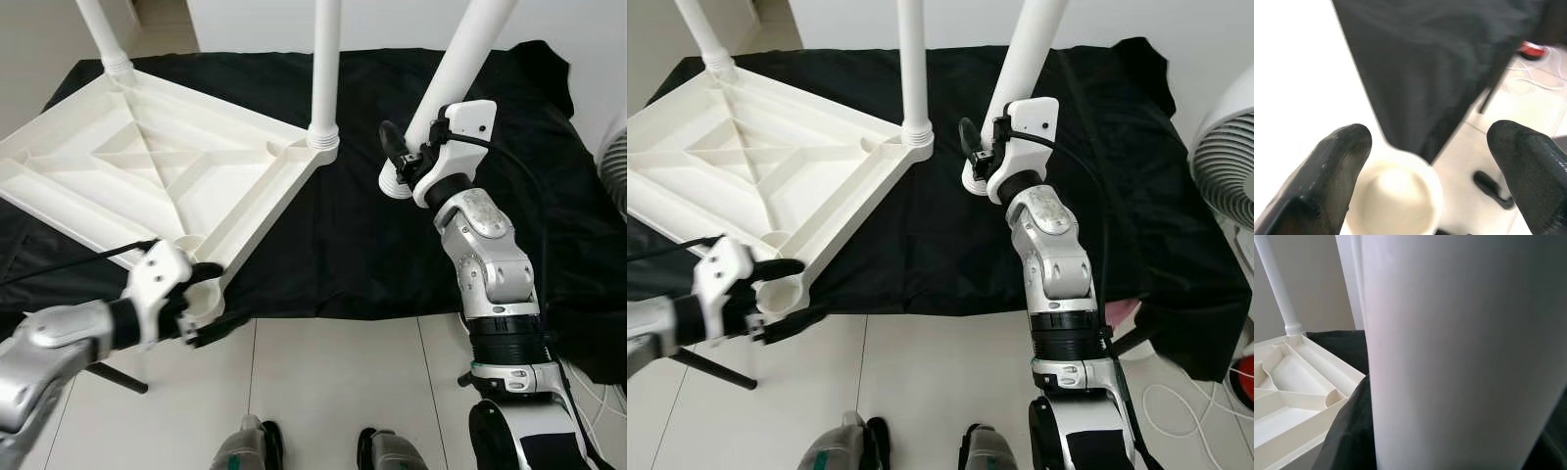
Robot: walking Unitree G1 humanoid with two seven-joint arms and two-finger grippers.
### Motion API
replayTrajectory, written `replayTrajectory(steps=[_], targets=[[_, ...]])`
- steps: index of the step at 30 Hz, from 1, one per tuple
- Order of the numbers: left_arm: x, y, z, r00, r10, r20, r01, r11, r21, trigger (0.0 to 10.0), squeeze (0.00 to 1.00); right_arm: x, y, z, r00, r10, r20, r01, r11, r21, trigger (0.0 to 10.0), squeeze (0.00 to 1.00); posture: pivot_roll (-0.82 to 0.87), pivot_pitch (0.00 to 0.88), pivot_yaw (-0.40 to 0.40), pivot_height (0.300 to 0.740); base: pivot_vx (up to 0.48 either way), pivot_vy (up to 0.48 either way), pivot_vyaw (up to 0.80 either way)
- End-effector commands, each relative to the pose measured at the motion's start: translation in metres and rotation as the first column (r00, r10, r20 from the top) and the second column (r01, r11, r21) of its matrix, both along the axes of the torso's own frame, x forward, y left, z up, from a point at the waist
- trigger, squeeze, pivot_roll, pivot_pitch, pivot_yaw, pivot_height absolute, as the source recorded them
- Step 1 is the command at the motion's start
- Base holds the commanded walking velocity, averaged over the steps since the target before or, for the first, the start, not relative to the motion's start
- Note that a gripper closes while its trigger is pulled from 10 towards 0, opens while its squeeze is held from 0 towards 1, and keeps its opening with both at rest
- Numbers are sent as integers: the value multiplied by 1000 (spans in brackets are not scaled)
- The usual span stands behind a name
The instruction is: Building children table
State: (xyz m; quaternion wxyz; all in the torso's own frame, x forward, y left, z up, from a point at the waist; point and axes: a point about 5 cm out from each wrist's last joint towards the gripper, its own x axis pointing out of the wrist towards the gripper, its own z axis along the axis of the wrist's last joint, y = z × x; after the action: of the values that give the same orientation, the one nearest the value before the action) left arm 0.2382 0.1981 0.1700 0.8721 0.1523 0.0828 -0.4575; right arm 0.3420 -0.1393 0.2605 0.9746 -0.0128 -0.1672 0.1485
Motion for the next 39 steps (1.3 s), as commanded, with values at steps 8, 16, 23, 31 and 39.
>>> replayTrajectory(steps=[8,16,23,31,39], targets=[[-10,6,-7,999,-22,-45,24,999,27,10000,0,-2,5,-1,1000,26,-1,-26,1000,-4,10000,0,11,143,93,740,0,0,0],[-17,7,-13,997,-41,-68,46,997,67,10000,0,0,5,2,999,34,3,-34,999,-10,10000,0,12,143,87,740,0,0,0],[-19,3,-20,995,-60,-76,67,993,96,10000,0,0,5,3,999,35,6,-35,999,-18,10000,0,6,143,85,740,0,0,0],[-19,-13,-25,991,-112,-77,119,988,101,10000,0,2,4,4,1000,30,6,-30,999,-23,10000,0,1,143,83,740,0,0,0],[-18,-27,-34,985,-156,-75,164,980,116,10000,0,2,4,7,999,30,12,-30,999,-27,10000,0,-10,146,83,740,0,0,0]])
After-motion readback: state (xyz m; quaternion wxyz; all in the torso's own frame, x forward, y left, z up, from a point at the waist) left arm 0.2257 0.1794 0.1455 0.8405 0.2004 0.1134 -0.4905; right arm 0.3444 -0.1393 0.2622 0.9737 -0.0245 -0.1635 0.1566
